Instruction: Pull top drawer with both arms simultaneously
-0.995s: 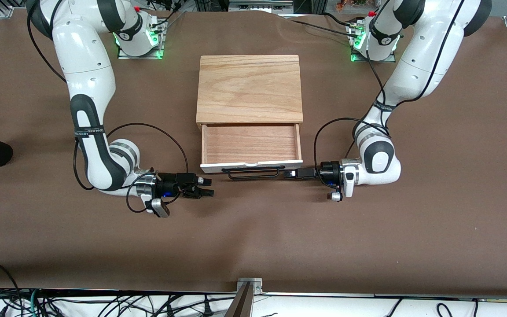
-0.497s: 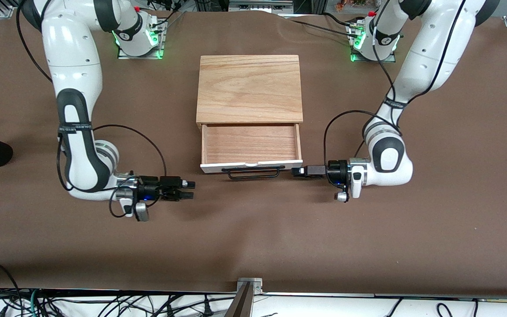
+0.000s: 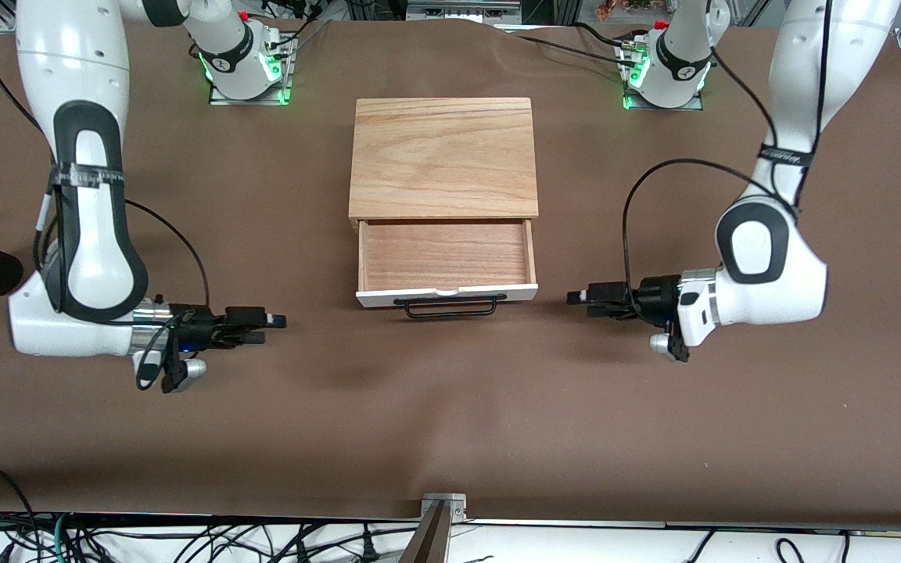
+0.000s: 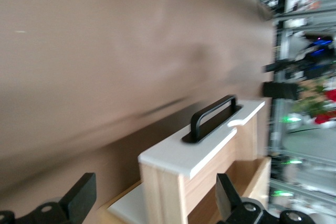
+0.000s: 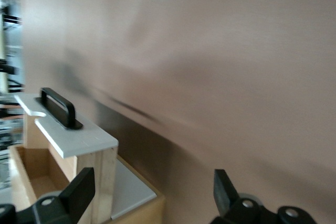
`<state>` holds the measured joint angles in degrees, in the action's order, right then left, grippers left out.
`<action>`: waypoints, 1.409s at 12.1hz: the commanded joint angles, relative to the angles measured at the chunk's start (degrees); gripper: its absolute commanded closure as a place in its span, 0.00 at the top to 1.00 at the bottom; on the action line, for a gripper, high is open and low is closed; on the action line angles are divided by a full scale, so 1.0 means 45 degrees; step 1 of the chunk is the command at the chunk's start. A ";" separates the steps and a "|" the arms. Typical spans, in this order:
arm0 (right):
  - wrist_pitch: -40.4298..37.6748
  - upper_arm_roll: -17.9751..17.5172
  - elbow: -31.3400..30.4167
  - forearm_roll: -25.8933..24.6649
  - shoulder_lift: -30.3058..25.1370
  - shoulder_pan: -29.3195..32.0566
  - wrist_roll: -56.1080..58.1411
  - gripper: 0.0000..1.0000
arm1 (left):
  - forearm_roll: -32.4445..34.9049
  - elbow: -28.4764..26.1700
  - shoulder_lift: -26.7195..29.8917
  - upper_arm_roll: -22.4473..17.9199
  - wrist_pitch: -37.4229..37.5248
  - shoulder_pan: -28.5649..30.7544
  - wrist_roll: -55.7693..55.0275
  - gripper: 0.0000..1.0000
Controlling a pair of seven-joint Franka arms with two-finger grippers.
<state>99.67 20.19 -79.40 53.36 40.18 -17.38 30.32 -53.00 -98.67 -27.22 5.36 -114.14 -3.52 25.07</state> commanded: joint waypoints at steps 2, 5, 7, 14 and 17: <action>-0.0117 0.0082 0.0223 -0.3801 -0.1464 -0.0182 -0.2784 1.00 | 0.3838 -0.2306 0.3442 0.0020 0.0010 0.0098 -0.0882 1.00; -0.0156 -0.0015 0.0223 -0.8118 -0.2598 -0.0766 -0.4892 1.00 | 0.7643 -0.2879 0.6022 0.0020 0.1818 -0.0019 -0.2497 1.00; -0.1146 0.0043 0.0223 -0.9566 -0.3204 -0.1079 -0.5913 1.00 | 0.9386 -0.2315 0.6788 0.0001 0.3481 -0.0039 -0.2836 1.00; -0.3665 0.0962 0.2110 -1.1171 -0.4145 -0.1120 -0.6014 1.00 | 1.3515 0.0579 0.6830 -0.0546 0.5892 0.0000 -0.2660 1.00; -0.3887 0.0399 0.1829 -1.1835 -0.5211 -0.0343 -0.5995 1.00 | 1.3051 0.0579 0.6830 -0.0605 0.6183 0.0019 -0.2914 1.00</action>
<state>83.59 24.48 -70.35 2.47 20.56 -21.78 3.86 6.14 -97.88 4.66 2.62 -88.22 -3.26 12.73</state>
